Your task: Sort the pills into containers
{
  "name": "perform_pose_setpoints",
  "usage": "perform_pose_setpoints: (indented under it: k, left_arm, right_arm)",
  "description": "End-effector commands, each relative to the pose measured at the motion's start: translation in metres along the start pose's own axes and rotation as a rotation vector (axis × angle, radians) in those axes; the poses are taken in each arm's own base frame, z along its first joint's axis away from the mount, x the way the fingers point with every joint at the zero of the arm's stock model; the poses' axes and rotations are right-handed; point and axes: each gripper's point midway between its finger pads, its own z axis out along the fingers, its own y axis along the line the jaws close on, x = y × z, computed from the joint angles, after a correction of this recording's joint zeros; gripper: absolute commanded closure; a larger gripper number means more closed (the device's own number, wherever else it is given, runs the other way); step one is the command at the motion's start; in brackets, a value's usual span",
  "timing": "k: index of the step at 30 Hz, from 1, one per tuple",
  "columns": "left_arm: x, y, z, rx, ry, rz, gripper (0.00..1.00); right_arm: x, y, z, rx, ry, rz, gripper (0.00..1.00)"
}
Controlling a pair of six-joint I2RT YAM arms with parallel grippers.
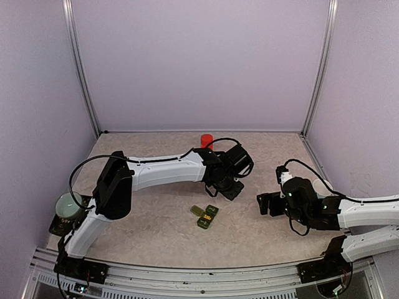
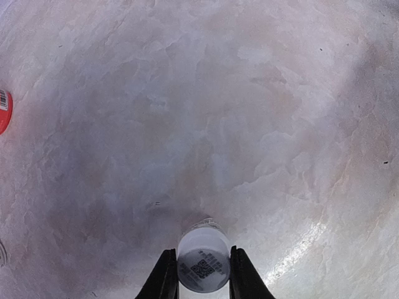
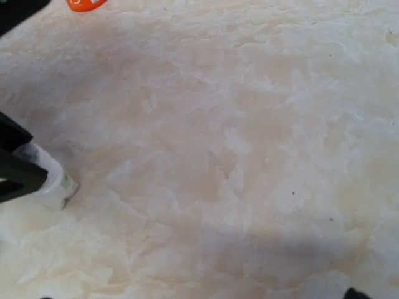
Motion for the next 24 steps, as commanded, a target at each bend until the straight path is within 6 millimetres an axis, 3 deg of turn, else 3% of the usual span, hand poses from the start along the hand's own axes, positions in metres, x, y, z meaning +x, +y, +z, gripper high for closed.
perform_pose_setpoints:
  k: [1, 15, 21, 24]
  left_arm:
    - [0.022, 0.008, 0.010, -0.035, 0.087, 0.031, 0.80]
    - [0.045, 0.050, -0.002, -0.090, 0.154, 0.000, 0.82]
    - [0.053, 0.054, -0.006, -0.096, 0.169, 0.001, 0.80]
    - [0.057, 0.055, -0.008, -0.096, 0.172, -0.005, 0.74]
  right_arm:
    - [0.000, -0.004, -0.003, 0.004, -0.001, 0.008, 0.00]
    - [-0.006, 0.009, -0.003, -0.061, -0.003, -0.014, 0.00]
    - [-0.006, 0.013, 0.000, -0.067, 0.006, -0.026, 0.00]
    - [-0.005, 0.014, 0.000, -0.074, 0.008, -0.027, 0.00]
